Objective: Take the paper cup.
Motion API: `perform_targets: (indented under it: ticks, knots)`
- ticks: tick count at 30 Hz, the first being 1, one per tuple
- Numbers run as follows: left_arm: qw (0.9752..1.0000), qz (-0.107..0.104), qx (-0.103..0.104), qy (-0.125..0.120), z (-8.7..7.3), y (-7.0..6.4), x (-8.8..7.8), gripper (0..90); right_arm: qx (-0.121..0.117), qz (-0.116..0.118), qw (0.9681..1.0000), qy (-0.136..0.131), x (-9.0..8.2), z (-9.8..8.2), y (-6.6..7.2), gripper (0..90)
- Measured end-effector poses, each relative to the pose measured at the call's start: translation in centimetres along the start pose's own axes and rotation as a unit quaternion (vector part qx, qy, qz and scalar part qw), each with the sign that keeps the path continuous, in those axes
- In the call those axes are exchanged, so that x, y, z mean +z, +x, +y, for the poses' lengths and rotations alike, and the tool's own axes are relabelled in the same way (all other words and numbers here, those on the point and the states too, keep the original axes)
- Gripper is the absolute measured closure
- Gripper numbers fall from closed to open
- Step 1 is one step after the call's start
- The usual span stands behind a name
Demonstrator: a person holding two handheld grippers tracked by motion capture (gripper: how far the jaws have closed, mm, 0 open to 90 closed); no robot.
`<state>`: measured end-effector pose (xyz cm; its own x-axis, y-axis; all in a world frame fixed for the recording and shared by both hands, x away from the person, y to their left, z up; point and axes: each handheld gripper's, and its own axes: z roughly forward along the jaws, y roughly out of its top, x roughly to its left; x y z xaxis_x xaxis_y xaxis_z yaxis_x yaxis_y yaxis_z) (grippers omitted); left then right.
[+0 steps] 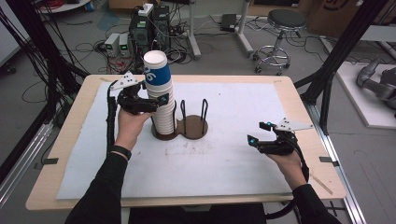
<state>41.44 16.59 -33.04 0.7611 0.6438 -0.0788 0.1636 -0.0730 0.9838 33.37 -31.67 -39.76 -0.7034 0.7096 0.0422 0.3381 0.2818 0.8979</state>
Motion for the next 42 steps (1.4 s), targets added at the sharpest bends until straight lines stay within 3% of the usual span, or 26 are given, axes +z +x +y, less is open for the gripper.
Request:
perform_targets:
  ticks: [13,17,24,28,42]
  knots:
    - [1.0,0.0,0.003,0.001,0.0,-0.1,0.0,10.9,0.002,0.016,0.9998,-0.014,-0.1,1.0,0.8,22.0]
    - [1.0,0.0,0.003,0.0,0.0,-0.1,0.0,11.0,0.011,0.032,0.999,-0.029,-0.1,1.9,1.1,21.9]
    - [1.0,0.001,0.004,0.002,0.1,-0.1,0.0,11.0,0.004,0.042,0.9976,-0.054,0.0,4.9,1.6,21.9]
    - [1.0,0.002,0.003,0.002,0.1,-0.1,-0.1,11.1,-0.003,0.045,0.9974,-0.056,0.3,6.1,1.8,21.9]
    - [1.0,0.007,0.001,0.003,0.1,-0.2,0.0,11.1,-0.034,0.08,0.9935,-0.074,2.9,12.9,3.3,21.8]
